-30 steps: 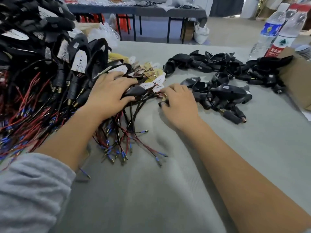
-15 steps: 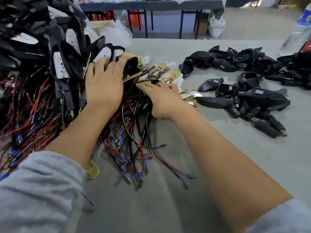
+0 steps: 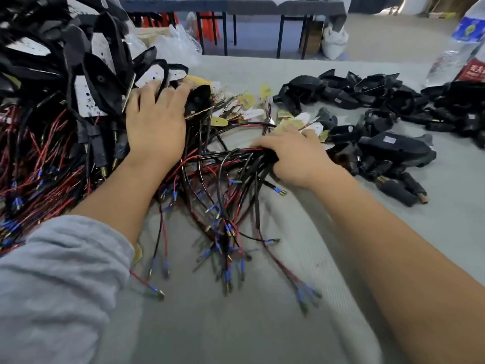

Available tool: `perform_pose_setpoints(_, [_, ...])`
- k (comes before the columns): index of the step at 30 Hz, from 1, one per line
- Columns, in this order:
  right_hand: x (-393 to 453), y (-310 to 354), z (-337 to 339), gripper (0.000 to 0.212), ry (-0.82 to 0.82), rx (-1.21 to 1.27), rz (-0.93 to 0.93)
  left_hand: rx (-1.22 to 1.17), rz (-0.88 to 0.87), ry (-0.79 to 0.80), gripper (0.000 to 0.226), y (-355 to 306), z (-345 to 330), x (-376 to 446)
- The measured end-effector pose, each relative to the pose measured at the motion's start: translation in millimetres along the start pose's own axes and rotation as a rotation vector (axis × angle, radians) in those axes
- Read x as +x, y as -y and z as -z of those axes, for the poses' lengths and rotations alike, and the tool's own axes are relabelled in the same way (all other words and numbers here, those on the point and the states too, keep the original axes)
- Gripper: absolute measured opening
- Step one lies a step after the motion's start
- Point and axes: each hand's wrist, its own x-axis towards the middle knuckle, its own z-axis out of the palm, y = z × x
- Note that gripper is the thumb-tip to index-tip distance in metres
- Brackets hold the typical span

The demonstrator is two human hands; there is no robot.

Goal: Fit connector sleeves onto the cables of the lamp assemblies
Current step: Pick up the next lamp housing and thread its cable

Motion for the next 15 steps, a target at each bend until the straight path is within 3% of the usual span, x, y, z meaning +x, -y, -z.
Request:
perform_pose_setpoints(3, [-10, -4, 3, 0.065, -0.157, 0.091, -0.050, -0.017, 0.028, 0.041, 0.051, -9, 6, 2])
perform_pose_setpoints(5, [-18, -6, 4, 0.052, -0.298, 0.122, -0.079, -0.028, 0.024, 0.069, 0.053, -16, 11, 3])
perform_pose_setpoints(10, [-39, -12, 6, 0.029, -0.443, -0.093, -0.059, -0.011, 0.015, 0.221, 0.052, -36, 25, 3])
perform_pose_setpoints(15, [-56, -12, 23, 0.026, -0.539, 0.079, -0.085, -0.028, -0.105, 0.068, 0.025, -40, 40, -10])
